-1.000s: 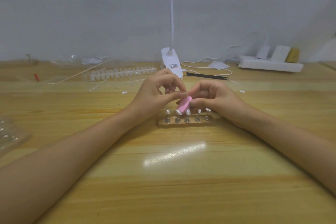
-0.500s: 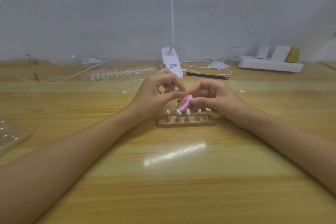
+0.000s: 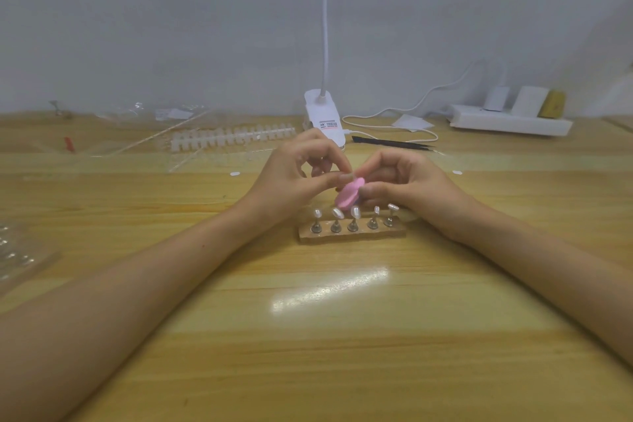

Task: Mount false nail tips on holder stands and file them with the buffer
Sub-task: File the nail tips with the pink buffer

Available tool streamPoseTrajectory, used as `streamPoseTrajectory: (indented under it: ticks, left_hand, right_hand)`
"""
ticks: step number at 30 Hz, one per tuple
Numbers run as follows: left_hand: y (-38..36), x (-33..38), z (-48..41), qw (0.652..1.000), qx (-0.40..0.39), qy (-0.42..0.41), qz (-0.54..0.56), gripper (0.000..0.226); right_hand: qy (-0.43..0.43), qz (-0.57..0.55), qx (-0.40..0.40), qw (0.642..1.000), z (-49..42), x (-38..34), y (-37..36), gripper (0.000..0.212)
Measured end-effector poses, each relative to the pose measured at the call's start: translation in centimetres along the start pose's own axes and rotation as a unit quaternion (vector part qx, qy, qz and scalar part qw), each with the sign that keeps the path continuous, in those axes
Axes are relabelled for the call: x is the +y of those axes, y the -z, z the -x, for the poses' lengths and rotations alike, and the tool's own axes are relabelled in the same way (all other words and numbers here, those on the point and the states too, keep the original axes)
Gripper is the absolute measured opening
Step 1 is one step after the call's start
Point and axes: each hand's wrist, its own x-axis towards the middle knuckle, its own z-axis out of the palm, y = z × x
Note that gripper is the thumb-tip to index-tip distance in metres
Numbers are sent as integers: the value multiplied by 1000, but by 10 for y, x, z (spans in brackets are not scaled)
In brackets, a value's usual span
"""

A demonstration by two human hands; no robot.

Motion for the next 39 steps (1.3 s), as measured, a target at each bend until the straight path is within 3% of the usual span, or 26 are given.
streamPoseTrajectory:
  ticks: [4, 8, 12, 16, 19, 23, 27, 36, 39]
  left_hand:
    - [0, 1, -1, 1000, 4, 2, -3, 5]
    - [0, 3, 0, 1000, -4, 1, 3, 6]
    - [0, 2, -1, 1000, 3, 0, -1, 4]
    - [0, 1, 0, 1000, -1, -6, -5, 7]
    - [0, 0, -1, 1000, 5, -6, -4, 4]
    - [0, 1, 0, 1000, -1, -11, -2, 5]
    - [1, 0, -1, 1000, 0, -2, 1, 4]
    - [0, 0, 0, 1000, 6, -5, -13, 5]
    - [0, 1, 0, 1000, 0, -5, -10, 4]
  right_hand:
    - [2, -44, 53, 998, -1, -1, 2, 22]
    - [6, -1, -10, 1000, -1, 1, 0, 12]
    - [0, -45, 64, 997, -1, -1, 2, 21]
    - [11, 4, 3, 1000, 0, 0, -2, 12]
    - [7, -39, 68, 997, 0, -1, 1, 22]
    - [7, -5, 7, 1000, -1, 2, 0, 14]
    - [6, -54, 80, 995, -2, 2, 4, 22]
    - [-2, -3, 20, 1000, -1, 3, 2, 16]
    - [-6, -31, 60, 998, -1, 1, 3, 20]
